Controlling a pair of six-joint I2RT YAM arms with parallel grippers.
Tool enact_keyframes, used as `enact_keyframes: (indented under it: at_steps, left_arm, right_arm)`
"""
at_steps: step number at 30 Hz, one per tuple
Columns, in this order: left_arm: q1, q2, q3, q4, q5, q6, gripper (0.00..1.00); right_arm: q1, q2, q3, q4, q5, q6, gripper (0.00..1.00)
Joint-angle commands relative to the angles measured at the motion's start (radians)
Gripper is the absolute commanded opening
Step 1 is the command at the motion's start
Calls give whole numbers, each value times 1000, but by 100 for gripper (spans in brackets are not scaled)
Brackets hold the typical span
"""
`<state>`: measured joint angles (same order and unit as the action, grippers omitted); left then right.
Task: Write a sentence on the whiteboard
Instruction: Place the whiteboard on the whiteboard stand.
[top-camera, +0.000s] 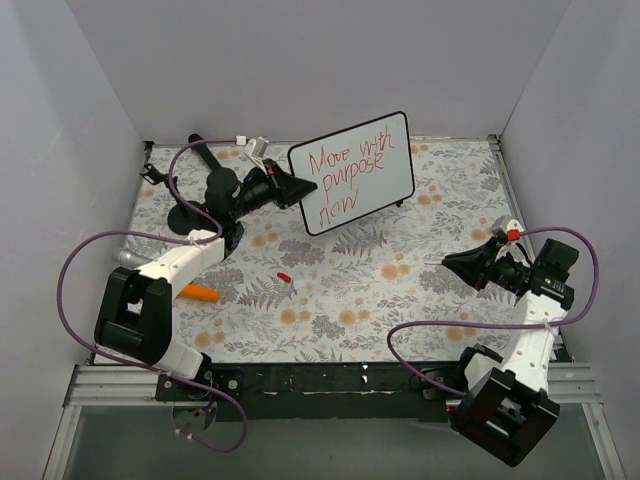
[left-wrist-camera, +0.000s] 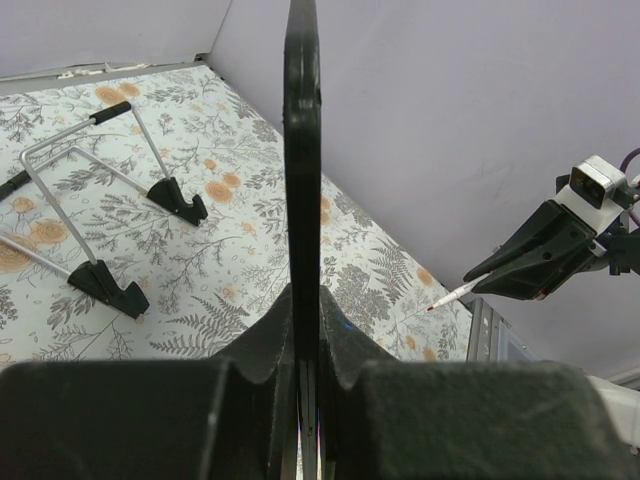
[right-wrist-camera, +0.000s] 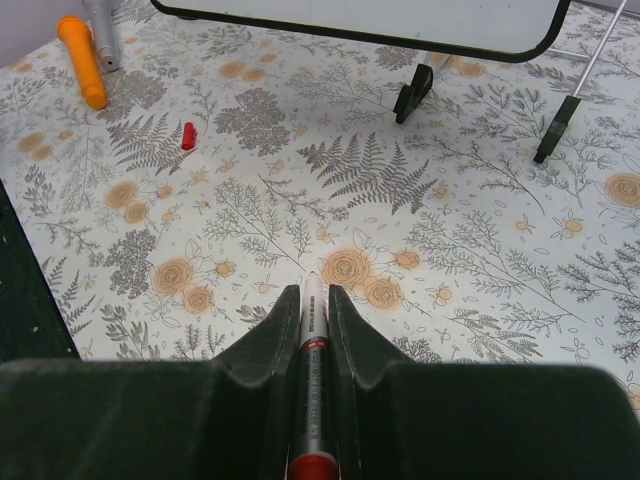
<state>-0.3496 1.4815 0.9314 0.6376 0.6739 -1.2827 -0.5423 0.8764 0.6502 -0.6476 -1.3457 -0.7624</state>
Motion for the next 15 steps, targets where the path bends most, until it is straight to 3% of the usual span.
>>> enact_keyframes:
  at_steps: [1, 15]
  left_arm:
    - [4, -12, 60, 91, -2, -14, 0]
    - [4, 37, 98, 100, 15, -14, 0]
  right_arm:
    - [-4, 6, 0, 8, -20, -11, 1]
    - [-4, 16, -1, 9, -9, -15, 1]
